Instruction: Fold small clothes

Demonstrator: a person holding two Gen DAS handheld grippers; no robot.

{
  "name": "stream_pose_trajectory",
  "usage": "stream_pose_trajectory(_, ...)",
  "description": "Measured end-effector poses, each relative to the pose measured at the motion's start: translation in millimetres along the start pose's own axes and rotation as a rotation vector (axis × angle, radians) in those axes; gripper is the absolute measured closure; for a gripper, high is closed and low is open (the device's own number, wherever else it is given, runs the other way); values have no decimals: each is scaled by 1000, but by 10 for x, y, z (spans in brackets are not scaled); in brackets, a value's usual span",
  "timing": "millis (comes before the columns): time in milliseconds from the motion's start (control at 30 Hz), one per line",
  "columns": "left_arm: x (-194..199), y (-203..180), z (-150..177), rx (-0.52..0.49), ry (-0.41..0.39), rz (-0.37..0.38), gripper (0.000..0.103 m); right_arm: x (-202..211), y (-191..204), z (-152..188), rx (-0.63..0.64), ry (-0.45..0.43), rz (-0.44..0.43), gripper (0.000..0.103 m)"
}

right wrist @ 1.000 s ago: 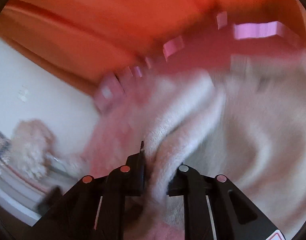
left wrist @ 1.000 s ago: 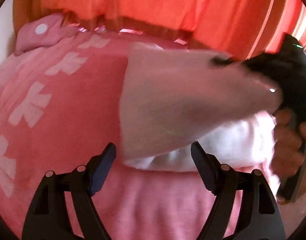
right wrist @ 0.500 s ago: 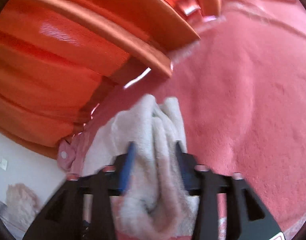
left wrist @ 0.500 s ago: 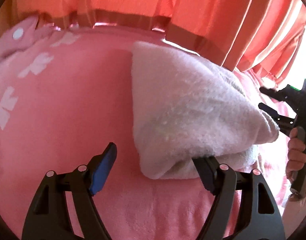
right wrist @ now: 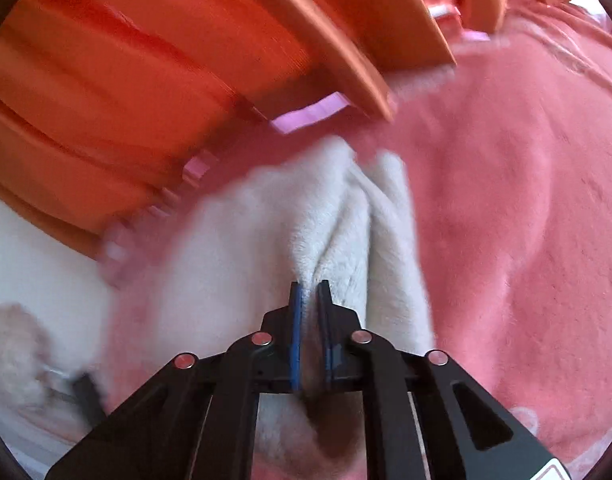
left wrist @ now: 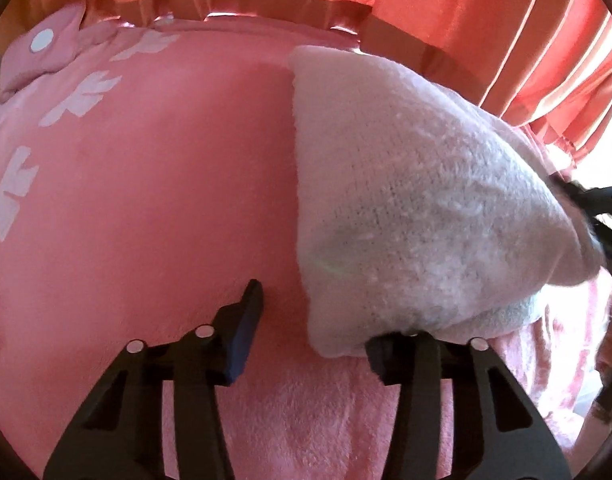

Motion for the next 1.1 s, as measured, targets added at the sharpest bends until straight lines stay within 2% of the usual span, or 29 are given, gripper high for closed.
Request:
stream_pose_trajectory(33,5,21,8,1,0,-4,59,136,19,-16,-4,-36,-14,99)
stream_pose_trajectory(67,9,50,10,0,-2,-8,59,255,-77,14,-15,-65,24,103)
stream_pose_trajectory(100,8,79,21,-5,-4,-13,59,265,-216,83,-32,-51,83,103)
stream_pose_trajectory(133,6,92,32,-11,-9,-12,59,230,-426,198,-55,-6,155,103)
stream_pose_trajectory(200,0,70,47,-31,-21,-19,59,-5,-865,544,-103,154,332,102)
stream_pose_trajectory(233,9,51,52,-34,-27,-27,58,3,-974,629,-125,184,376,101)
stream_pose_trajectory(267,23,43,46,-33,-29,-28,58,91,-940,615,-152,144,322,100)
stream_pose_trajectory(300,60,15,59,-30,-32,-22,59,198,-836,551,-165,77,232,93)
stream_pose_trajectory(333,103,-14,76,-29,-34,-11,60,298,-740,495,-175,23,168,92)
stream_pose_trajectory(367,135,-32,84,-32,-35,-2,60,371,-613,448,-164,-4,126,81)
stream_pose_trajectory(400,195,-58,90,-41,-46,2,60,369,-518,436,-136,0,109,60)
stream_pose_trajectory(467,304,-78,88,-59,-77,-13,60,258,-346,458,-96,32,65,38)
stream_pose_trajectory(533,408,-66,48,-65,-109,-30,60,56,-238,526,-104,102,17,38)
stream_pose_trajectory(600,399,18,17,-63,-106,-52,58,-210,-178,573,-106,183,33,36)
stream_pose_trajectory(667,346,101,21,-45,-93,-55,57,-442,-57,575,-48,231,55,37)
stream_pose_trajectory(700,304,134,28,-35,-85,-53,57,-521,-8,553,-26,246,59,47)
stream_pose_trajectory(767,226,178,36,-25,-78,-67,57,-600,167,425,40,270,66,82)
stream_pose_trajectory(800,207,187,46,-20,-76,-73,57,-551,274,328,58,238,51,84)
stream_pose_trajectory(833,186,192,51,-12,-71,-75,57,-371,468,117,98,155,3,85)
stream_pose_trajectory(867,172,189,50,-5,-67,-71,57,-246,557,12,119,114,-19,86)
stream_pose_trajectory(900,158,193,51,-2,-64,-70,56,-47,687,-139,142,45,-54,87)
stream_pose_trajectory(933,148,187,51,0,-60,-65,52,9,709,-191,152,14,-68,87)
stream_pose_trajectory(967,143,180,42,4,-61,-54,52,39,616,-193,164,2,-40,87)
stream_pose_trajectory(1000,134,172,35,3,-61,-55,52,-66,447,-151,168,33,41,87)
stream_pose_trajectory(1067,104,157,37,-14,-60,-68,52,-475,-176,167,141,194,272,87)
stream_pose_trajectory(1100,80,149,49,-14,-57,-64,51,-613,-366,318,112,248,303,87)
Point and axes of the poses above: each gripper's, at about its wrist camera, not at the fingertips, and x roughly against the way its jaws point, y to its left, z to its underside, the point moved 8 cm from there along -x, roughly the way its jaws point, and after that the axes turned 9 degrees about x, right-handed, at the moved point
